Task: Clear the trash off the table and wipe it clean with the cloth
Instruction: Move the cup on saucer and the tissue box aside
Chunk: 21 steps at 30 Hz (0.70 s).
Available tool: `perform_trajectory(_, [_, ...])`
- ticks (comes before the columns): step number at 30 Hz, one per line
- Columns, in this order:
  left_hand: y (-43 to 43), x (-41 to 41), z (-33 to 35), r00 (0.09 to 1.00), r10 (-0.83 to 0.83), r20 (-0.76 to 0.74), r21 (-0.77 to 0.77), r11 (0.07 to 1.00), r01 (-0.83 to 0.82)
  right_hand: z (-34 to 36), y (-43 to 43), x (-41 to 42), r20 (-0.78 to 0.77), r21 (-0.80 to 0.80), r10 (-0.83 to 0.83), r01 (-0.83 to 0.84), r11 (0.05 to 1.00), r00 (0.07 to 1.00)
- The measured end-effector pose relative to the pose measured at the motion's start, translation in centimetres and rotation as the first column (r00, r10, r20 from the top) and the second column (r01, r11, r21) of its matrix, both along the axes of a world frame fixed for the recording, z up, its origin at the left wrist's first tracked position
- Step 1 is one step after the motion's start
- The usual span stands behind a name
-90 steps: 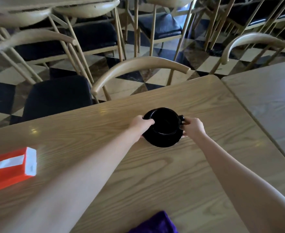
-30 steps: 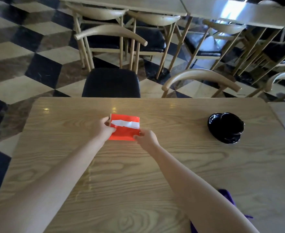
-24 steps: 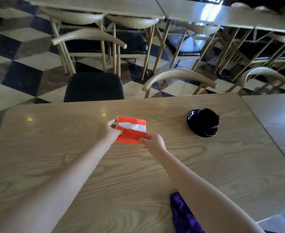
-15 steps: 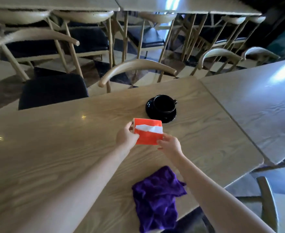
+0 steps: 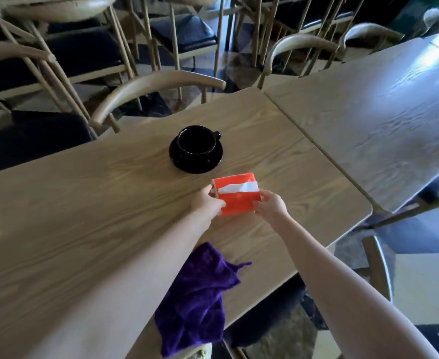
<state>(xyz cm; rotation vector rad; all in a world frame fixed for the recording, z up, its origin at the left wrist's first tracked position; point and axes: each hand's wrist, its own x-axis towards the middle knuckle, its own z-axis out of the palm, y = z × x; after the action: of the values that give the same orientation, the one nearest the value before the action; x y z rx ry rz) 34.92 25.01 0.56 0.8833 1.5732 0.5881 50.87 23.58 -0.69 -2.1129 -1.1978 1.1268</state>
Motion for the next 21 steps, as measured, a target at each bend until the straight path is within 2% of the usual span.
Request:
perform_trajectory(3, [-0.3,-1.1,-0.6,0.998,-0.035,0.047,0.0,0.999,0.035,-0.6,0.5,0.1,0.073,0.005,0.074,-0.074,0.997,0.995])
perform_trajectory(5, [-1.2,-2.4,-0.7,0.994,-0.111,-0.018,0.003,0.994,0.111,-0.4,0.8,0.2,0.094,-0.009,0.109,-0.109,0.994,0.99])
perform_trajectory(6, [-1.9,-3.3,-0.8,0.976,-0.193,-0.103,0.01,0.981,0.195,-0.2,0.9,0.3,0.114,-0.028,0.136,-0.133,0.991,0.984])
perform_trajectory(8, [-3.7,-5.2,-1.2,0.865,-0.393,-0.311,-0.015,0.912,0.409,0.2,0.9,0.2,0.226,-0.029,0.175,-0.173,0.985,0.958])
perform_trajectory(10, [-5.7,-6.9,-1.4,0.713,-0.544,-0.443,-0.093,0.818,0.567,0.6,0.4,-0.1,0.409,0.117,0.164,-0.23,0.966,0.898])
perform_trajectory(12, [-7.5,-8.1,-1.6,0.575,-0.626,-0.526,-0.169,0.74,0.651,1.2,-0.7,-0.9,0.554,0.311,0.206,-0.431,0.847,0.806])
perform_trajectory(13, [-8.3,-8.5,-1.7,0.515,-0.641,-0.568,-0.198,0.715,0.671,1.3,-1.4,-1.6,0.586,0.349,0.271,-0.539,0.766,0.763])
perform_trajectory(15, [-9.7,-9.3,-2.0,0.44,-0.65,-0.62,-0.255,0.697,0.67,0.8,-3.0,-3.1,0.559,0.307,0.458,-0.686,0.66,0.691])
perform_trajectory(18, [-11.3,-10.5,-2.4,0.367,-0.681,-0.633,-0.361,0.68,0.638,-0.6,-5.7,-5.9,0.433,0.094,0.747,-0.849,0.519,0.505])
perform_trajectory(19, [-11.7,-11.0,-2.6,0.369,-0.686,-0.627,-0.374,0.681,0.63,-1.1,-6.4,-6.8,0.406,0.015,0.803,-0.882,0.471,0.436])
perform_trajectory(21, [-12.3,-12.0,-2.8,0.478,-0.659,-0.581,-0.318,0.724,0.612,-1.6,-7.3,-8.3,0.386,-0.104,0.845,-0.893,0.439,0.371])
